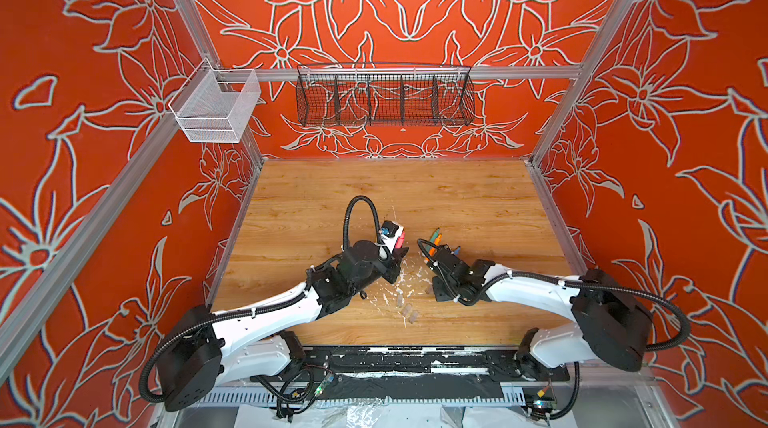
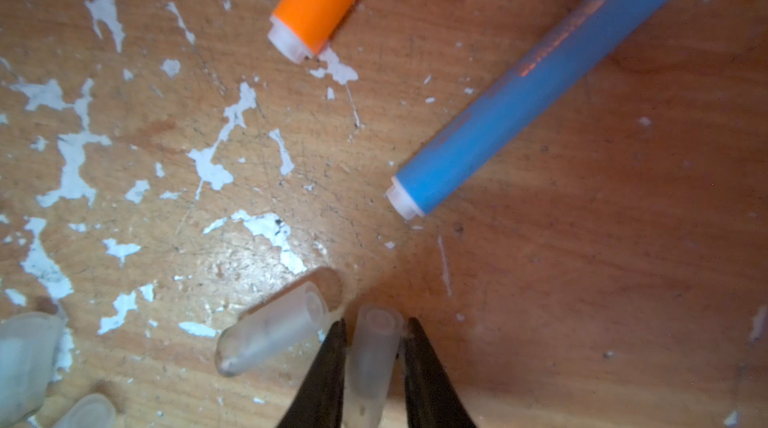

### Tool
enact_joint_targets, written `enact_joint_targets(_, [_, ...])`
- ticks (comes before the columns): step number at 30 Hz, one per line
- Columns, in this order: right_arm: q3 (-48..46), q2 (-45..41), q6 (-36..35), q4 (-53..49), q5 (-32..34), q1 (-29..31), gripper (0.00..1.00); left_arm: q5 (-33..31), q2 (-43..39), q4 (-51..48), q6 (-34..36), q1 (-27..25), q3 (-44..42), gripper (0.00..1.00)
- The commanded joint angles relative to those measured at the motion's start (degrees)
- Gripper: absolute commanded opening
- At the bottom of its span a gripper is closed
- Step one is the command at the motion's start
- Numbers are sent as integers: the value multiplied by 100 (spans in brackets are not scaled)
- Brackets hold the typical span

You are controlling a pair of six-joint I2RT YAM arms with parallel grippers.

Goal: Insert the pens into the pen caps
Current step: 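Close the right gripper on a translucent cap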

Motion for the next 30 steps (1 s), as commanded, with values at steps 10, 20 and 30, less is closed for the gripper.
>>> enact_joint_targets(10, [-123,226,27,-117,271,37,16,-82,-155,206,19,-12,-106,0])
enact_joint_targets(20, [-244,51,115,-66,358,32,9,-31,-172,211,19,-12,-115,0])
enact_joint_targets(30, [-240,84,74,-63,366,31,25,-20,-182,222,19,-12,-116,0])
